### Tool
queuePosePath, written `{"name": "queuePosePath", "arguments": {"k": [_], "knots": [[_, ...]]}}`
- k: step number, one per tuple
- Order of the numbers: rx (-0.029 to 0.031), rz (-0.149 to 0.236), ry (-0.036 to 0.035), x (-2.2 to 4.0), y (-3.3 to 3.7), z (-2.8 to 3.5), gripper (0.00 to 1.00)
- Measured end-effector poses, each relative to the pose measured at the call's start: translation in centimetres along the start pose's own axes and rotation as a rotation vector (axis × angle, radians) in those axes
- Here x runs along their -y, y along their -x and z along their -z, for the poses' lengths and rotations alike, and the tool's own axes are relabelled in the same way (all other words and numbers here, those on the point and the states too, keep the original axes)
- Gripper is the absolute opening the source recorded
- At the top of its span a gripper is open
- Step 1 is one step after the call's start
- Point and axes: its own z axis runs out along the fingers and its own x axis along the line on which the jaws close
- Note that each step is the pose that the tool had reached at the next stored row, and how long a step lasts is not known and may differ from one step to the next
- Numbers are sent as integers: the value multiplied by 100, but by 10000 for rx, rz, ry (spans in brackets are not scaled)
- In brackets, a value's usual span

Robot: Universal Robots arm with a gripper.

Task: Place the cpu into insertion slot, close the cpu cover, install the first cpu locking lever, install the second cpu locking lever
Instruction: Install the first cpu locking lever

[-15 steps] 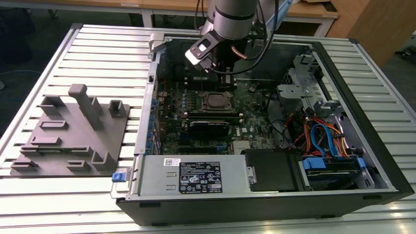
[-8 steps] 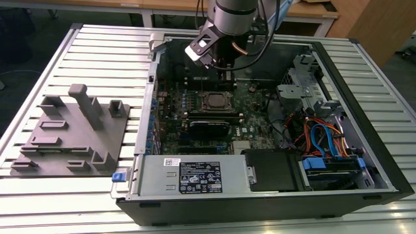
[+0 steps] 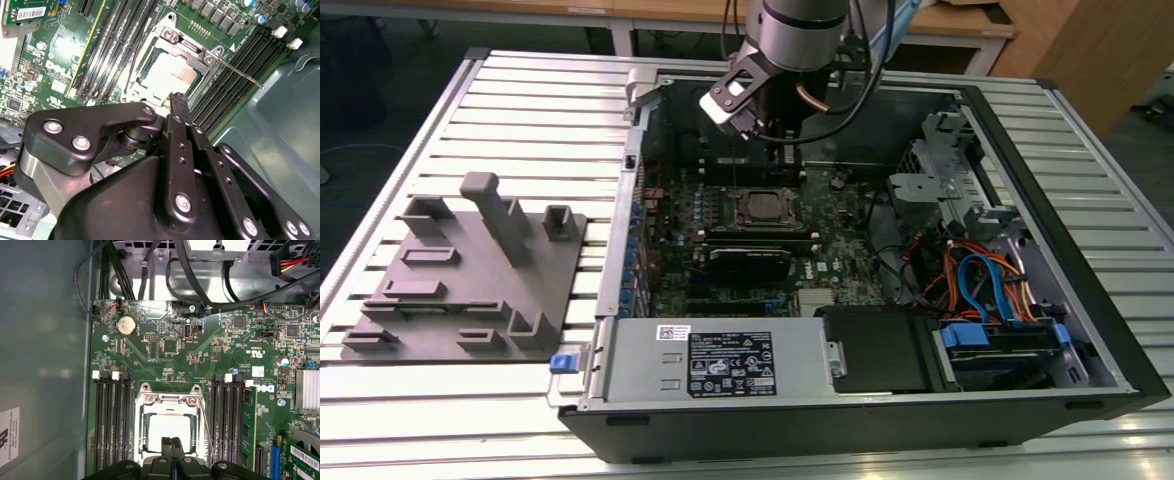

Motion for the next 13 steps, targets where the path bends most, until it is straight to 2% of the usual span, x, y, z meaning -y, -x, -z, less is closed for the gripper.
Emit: {"name": "queuePosePath", "arguments": {"k": [13], "knots": [[0, 248, -8, 0, 0, 0, 11]]}}
